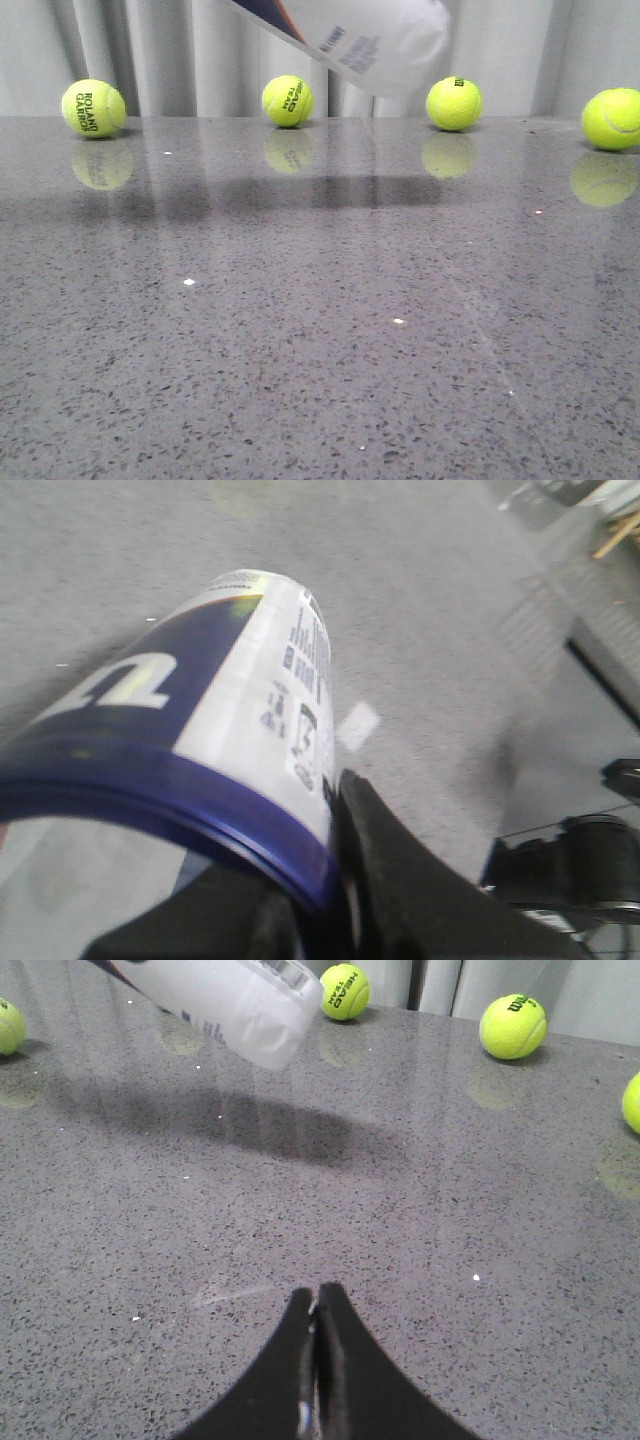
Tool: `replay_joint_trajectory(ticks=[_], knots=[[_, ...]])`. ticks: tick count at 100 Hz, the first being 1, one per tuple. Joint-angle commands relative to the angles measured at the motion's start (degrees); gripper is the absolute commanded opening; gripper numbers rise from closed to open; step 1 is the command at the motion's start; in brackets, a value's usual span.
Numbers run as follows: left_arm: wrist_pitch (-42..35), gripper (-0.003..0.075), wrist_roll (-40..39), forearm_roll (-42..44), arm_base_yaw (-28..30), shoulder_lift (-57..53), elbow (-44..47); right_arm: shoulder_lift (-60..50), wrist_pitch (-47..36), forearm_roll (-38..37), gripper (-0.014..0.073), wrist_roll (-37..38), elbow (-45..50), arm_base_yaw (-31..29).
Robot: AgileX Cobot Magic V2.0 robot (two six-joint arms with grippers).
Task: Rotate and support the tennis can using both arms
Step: 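Lift the lid end with the left gripper, tilting the can upright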
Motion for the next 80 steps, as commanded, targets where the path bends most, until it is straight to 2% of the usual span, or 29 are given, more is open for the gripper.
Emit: replay_joint_trajectory(ticks=[1, 19, 40, 62, 80], knots=[[3.3, -0.0020, -5.1, 3.0, -1.2, -2.9, -5.1, 0.6, -4.6, -1.0, -0.0067, 0.0, -1.3, -0.3], [3.3, -0.0020, -11.5, 16.2, -5.0, -4.2, -7.4, 0.6, -4.6, -1.0, -0.0067, 0.0, -1.3, -0.3], [3.3, -0.0020, -18.6, 32.1, -13.1, -5.7, -7.4, 0.6, -4.6, -1.0, -0.0067, 0.0, -1.3, -0.3], [3.3, -0.0020, -18.6, 36.7, -18.0, -5.7, -7.4, 0.6, -4.6, -1.0, -0.0067, 0.0, -1.3, -0.3], [3.3, -0.0019, -18.6, 38.0, -18.5, -5.1, -7.4, 0.6, -4.6, -1.0, -0.0067, 0.0, -1.3, -0.3]])
